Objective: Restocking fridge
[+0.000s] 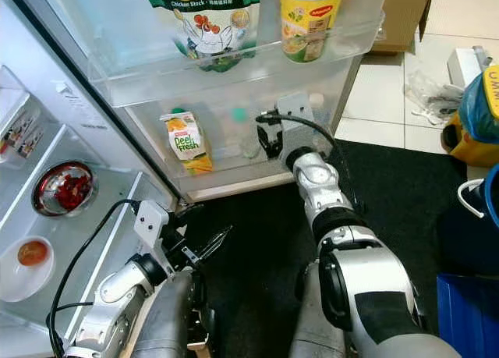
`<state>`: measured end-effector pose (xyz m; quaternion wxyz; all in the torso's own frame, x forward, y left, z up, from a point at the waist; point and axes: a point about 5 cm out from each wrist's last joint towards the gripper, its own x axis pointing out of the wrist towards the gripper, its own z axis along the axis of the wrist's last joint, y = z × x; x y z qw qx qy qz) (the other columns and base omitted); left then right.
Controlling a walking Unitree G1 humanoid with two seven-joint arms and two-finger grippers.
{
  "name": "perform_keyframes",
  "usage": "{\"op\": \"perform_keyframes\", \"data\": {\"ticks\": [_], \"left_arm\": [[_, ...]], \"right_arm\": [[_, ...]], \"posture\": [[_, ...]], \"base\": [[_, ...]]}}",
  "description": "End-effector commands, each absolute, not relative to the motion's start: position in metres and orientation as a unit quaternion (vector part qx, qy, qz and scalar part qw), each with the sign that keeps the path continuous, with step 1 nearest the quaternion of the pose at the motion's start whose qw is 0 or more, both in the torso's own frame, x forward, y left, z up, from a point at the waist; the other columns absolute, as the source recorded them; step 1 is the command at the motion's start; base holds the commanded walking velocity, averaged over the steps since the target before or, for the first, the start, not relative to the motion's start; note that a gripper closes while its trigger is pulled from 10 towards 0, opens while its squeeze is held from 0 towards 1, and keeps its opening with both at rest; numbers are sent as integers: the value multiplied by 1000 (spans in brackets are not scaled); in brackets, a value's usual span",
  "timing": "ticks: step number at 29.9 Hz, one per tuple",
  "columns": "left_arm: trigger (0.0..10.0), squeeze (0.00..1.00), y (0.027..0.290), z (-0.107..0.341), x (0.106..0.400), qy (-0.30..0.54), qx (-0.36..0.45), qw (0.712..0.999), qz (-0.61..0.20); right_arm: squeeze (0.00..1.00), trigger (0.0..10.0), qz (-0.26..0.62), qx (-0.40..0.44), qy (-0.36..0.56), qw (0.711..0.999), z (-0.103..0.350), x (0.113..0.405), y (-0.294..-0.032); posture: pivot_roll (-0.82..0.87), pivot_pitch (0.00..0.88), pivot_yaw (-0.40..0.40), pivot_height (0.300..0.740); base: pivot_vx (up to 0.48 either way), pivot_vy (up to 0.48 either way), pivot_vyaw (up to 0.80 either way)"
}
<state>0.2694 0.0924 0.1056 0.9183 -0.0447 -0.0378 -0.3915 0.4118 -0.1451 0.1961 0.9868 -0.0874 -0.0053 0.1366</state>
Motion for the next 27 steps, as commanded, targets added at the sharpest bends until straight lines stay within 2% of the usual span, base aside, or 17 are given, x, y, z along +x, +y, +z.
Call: {"op": "perform_keyframes", "data": {"ticks": [1,8,14,15,16,18,20,22,23,27], "left_arm": [[10000,0,93,97,267,-22,-55,921,-386],[10000,0,92,94,271,-23,-57,922,-381],[10000,0,91,92,273,-23,-58,923,-379],[10000,0,92,90,275,-21,-58,924,-378],[10000,0,92,90,275,-21,-58,924,-378],[10000,0,93,86,276,-16,-58,924,-377],[10000,0,94,83,277,-13,-59,925,-375],[10000,0,94,83,277,-13,-59,925,-375],[10000,0,95,78,279,-7,-60,927,-369],[10000,0,96,75,281,-4,-61,929,-365]], "right_arm": [[0,10000,144,-77,-18,986,200,412,-143],[0,10000,167,-73,-51,982,214,412,-145],[0,10000,215,-77,-47,972,207,407,-145],[0,10000,256,-79,-40,963,199,401,-144],[0,10000,256,-79,-40,963,199,401,-144],[0,10000,331,-66,-29,941,183,385,-143],[0,10000,358,-47,-16,933,173,377,-145],[0,10000,358,-47,-16,933,173,377,-145],[0,10000,380,-10,10,925,151,362,-150],[0,10000,372,12,29,928,136,358,-155]], "posture": [[12,369,126,600],[-10,324,106,600],[-20,291,98,600],[-32,263,92,600],[-32,263,92,600],[-42,241,89,600],[-49,229,88,600],[-49,229,88,600],[-61,204,75,600],[-70,192,64,600]], "base": [[0,0,0],[0,0,0],[0,0,0],[0,0,0],[0,0,0],[0,0,0],[0,0,0],[0,0,0],[0,0,0],[0,0,0]]}}
